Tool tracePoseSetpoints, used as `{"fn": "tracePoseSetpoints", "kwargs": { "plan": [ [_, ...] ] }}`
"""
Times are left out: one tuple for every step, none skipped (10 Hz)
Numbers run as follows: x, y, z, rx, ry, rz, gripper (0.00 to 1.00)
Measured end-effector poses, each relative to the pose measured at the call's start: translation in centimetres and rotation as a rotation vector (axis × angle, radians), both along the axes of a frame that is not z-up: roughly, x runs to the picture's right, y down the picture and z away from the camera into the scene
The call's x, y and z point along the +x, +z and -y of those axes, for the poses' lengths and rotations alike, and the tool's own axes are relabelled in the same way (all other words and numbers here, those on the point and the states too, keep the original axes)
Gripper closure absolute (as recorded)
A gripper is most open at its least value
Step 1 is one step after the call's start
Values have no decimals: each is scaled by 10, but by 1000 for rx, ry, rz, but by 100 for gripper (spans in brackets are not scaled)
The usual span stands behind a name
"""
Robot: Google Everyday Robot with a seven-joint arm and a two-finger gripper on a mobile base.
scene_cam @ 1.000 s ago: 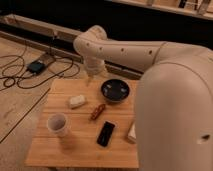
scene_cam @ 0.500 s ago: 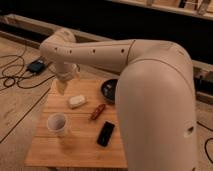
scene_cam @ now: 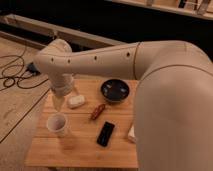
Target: Move the arm in a circular motion
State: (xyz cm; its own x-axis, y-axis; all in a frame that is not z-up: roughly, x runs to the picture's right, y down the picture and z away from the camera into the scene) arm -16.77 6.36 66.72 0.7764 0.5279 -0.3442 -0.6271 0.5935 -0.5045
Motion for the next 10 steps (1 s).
{"fn": "tracePoseSetpoints", "kwargs": {
  "plan": [
    [12, -2, -9, -20, 19, -23, 30],
    [21, -2, -15, -32, 38, -41, 30],
    [30, -2, -20, -45, 66, -57, 30],
    [35, -2, -22, -50, 91, -63, 30],
    [33, -2, -22, -51, 90, -60, 30],
    [31, -3, -22, -51, 88, -56, 30],
    [31, -2, -22, -50, 88, -57, 30],
    [33, -2, -22, -50, 90, -59, 30],
    [31, -2, -22, -50, 88, -57, 30],
    [30, -3, -22, -50, 87, -56, 30]
  ]
}}
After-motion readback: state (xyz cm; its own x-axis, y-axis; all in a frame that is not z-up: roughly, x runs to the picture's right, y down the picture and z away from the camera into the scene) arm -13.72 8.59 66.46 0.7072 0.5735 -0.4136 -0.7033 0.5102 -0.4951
